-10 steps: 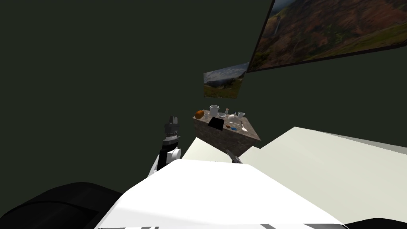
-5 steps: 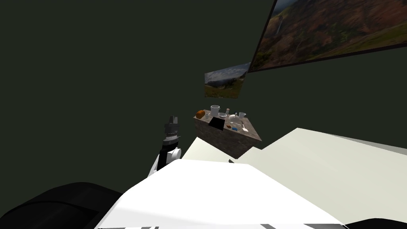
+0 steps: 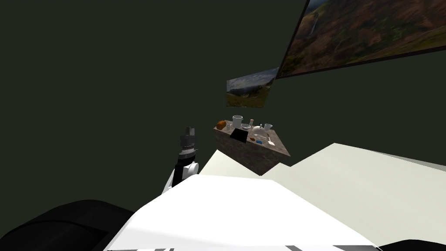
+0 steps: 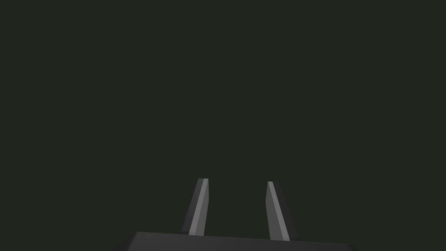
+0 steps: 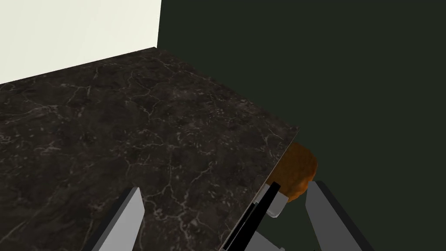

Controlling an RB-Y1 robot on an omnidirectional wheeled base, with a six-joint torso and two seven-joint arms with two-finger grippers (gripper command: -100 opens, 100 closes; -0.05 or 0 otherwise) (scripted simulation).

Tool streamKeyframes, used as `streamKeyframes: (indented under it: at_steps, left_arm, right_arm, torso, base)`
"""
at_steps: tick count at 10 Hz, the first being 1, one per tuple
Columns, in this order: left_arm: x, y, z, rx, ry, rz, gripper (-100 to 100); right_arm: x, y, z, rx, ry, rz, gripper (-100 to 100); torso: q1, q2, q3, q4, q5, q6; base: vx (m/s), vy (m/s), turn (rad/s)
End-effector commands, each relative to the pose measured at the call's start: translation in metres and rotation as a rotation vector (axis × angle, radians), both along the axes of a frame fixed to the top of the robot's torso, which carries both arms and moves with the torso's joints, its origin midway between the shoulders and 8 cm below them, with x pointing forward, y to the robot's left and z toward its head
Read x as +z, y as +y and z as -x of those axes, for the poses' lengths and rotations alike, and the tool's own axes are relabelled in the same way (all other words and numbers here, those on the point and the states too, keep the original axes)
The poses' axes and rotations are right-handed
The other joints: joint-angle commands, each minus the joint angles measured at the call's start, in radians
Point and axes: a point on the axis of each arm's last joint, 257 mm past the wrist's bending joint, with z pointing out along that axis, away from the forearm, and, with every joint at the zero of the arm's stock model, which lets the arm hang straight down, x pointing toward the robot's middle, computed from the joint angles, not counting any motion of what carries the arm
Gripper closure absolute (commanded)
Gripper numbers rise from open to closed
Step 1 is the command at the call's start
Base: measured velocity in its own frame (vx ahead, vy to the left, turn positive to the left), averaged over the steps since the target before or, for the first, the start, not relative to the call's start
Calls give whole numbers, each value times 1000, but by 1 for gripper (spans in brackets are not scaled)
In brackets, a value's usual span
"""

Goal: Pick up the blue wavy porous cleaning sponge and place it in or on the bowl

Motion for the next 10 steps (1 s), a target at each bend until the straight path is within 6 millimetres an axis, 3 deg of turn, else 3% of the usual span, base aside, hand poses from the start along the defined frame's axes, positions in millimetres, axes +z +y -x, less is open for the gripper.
streamKeyframes:
  at_steps: [1, 2, 3, 4, 7, 8, 9, 10]
  left_arm:
    - [0, 0, 0, 0, 0, 0, 0]
    - [0, 0, 0, 0, 0, 0, 0]
    - [0, 0, 0, 0, 0, 0, 0]
    - [0, 0, 0, 0, 0, 0, 0]
    - [0, 0, 0, 0, 0, 0, 0]
    - [0, 0, 0, 0, 0, 0, 0]
    - [0, 0, 0, 0, 0, 0, 0]
    - [0, 0, 0, 0, 0, 0, 0]
  right_arm:
    - [-10, -16, 17, 40, 33, 49, -100]
    - [-21, -29, 37, 77, 72, 92, -100]
    - [-21, -38, 40, 93, 81, 113, -100]
    - [-30, -53, 58, 134, 116, 159, -100]
    - [-35, -90, 80, 211, 167, 253, -100]
    - [-40, -111, 95, 255, 198, 308, -100]
    - [-38, -117, 96, 267, 203, 321, -100]
    - [-41, -140, 109, 313, 231, 376, -100]
  torso:
    - [0, 0, 0, 0, 0, 0]
    - [0, 0, 0, 0, 0, 0]
    - [0, 0, 0, 0, 0, 0]
    - [0, -1, 0, 0, 0, 0]
    - [0, -2, -1, 0, 0, 0]
    - [0, -2, -1, 0, 0, 0]
    - [0, -2, -1, 0, 0, 0]
    - [0, -2, -1, 0, 0, 0]
  base:
    - [-7, 0, 47]
    - [-4, 4, 91]
    - [-1, 2, 66]
    - [3, 4, 133]
    - [7, 1, 87]
    - [15, 0, 137]
    - [13, -3, 73]
    - [20, -2, 142]
